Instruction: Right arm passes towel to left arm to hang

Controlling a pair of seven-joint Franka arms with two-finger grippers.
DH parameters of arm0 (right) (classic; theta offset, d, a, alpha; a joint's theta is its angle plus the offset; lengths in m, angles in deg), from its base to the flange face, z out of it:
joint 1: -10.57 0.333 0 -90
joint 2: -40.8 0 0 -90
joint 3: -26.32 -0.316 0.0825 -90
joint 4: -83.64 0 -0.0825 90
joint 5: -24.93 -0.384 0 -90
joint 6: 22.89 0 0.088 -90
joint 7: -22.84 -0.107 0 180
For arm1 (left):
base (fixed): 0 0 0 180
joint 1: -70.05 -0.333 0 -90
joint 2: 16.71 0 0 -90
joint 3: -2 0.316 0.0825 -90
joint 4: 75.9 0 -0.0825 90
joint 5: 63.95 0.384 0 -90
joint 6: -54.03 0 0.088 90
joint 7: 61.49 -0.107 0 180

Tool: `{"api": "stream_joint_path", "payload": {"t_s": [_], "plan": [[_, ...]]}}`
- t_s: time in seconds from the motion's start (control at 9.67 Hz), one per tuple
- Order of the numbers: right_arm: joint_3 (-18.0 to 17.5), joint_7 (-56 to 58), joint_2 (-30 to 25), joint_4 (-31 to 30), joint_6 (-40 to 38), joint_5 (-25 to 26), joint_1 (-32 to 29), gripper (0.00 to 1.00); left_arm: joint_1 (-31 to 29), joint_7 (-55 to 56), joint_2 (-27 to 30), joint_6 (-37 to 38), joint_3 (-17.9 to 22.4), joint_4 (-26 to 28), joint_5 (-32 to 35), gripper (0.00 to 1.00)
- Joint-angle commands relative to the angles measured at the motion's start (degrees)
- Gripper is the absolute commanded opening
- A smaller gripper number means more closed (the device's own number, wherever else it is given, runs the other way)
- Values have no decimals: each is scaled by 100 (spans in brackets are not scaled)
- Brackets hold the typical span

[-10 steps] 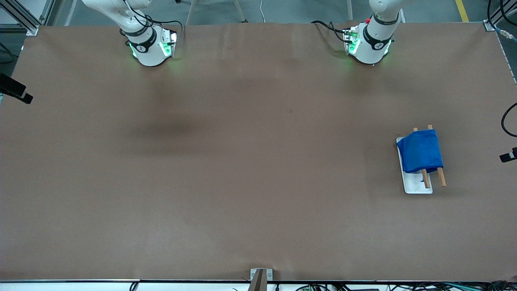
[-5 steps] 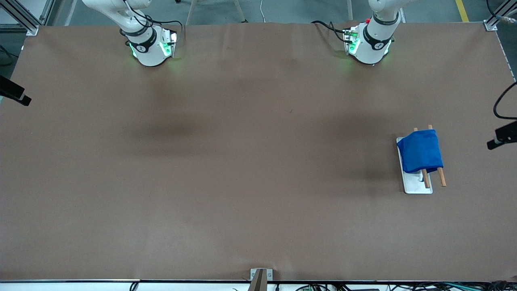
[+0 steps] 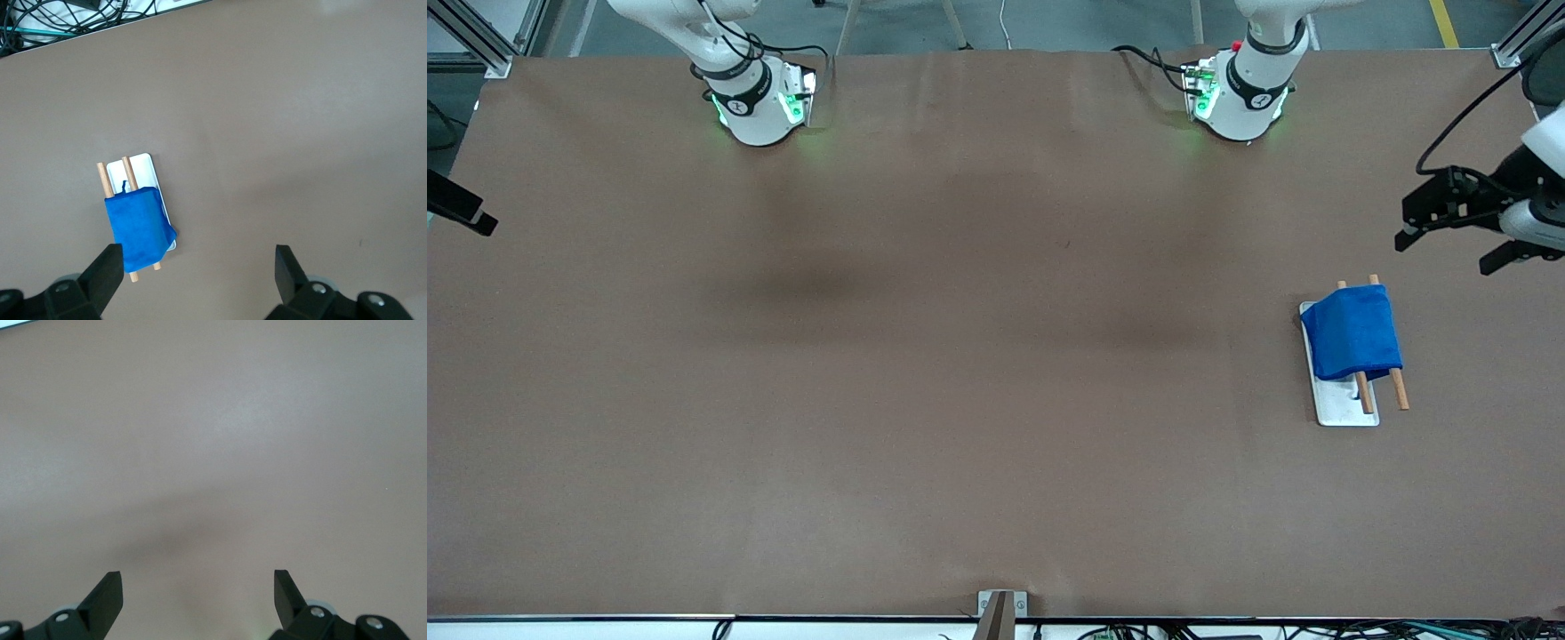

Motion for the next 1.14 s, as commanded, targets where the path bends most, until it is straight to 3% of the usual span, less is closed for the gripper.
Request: {"api": "stream_joint_path", "payload": {"t_s": [0.0,0.31,1.03], "plan": [[-66,-116,23,65,80,5,-31,100,674,34,-191,471,627,-414,117,100],[-66,-116,23,30,63,5,-48,100,632,1198,10,990,585,-416,275,100],[-66,-116,32,39,98,-4,-49,100,414,1282,142,806,243,-100,618,100]]}}
